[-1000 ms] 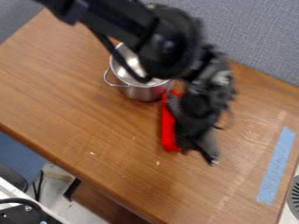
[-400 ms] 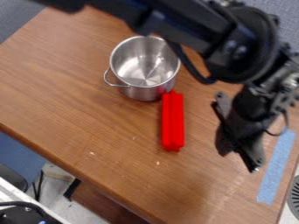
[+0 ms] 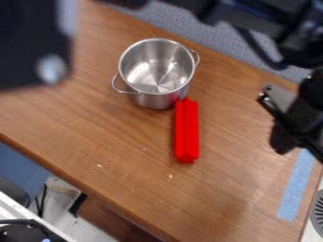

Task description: Move the red object from the metal pot to the table

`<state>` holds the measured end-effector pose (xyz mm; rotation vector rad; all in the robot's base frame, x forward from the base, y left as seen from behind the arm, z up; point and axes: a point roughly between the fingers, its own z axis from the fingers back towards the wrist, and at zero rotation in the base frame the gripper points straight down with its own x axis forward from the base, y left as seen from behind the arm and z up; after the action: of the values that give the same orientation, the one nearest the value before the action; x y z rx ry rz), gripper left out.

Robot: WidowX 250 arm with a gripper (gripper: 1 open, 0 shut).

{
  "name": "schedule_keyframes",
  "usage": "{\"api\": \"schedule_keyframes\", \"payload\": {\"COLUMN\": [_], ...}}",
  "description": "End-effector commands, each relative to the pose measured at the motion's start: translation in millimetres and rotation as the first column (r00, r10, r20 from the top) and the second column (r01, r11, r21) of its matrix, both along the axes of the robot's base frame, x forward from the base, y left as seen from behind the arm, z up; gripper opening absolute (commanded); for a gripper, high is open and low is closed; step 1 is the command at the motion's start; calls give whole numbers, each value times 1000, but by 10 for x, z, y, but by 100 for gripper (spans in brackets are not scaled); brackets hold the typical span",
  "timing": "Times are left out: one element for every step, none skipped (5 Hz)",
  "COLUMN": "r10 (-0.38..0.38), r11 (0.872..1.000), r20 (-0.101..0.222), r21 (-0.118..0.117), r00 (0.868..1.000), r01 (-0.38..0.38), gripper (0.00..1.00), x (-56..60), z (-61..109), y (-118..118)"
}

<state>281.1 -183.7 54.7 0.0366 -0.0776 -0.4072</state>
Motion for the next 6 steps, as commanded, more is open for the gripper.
{"api": "schedule_keyframes", "payload": {"r10": [-17,-66,-111,-102,-134,-130], "r11": [999,997,994,995,991,991], "r20": [87,97,103,118,108,110], "r21": [-36,-20,2,7,44,51], "r00": [996,993,989,988,985,985], "r01": [20,68,111,102,130,125], "gripper": [0,0,0,0,0,0], "x": [6,-161,-122,-453,-567,-331], "z": [-108,-463,-804,-302,90,108], "y": [93,270,259,305,265,-179]}}
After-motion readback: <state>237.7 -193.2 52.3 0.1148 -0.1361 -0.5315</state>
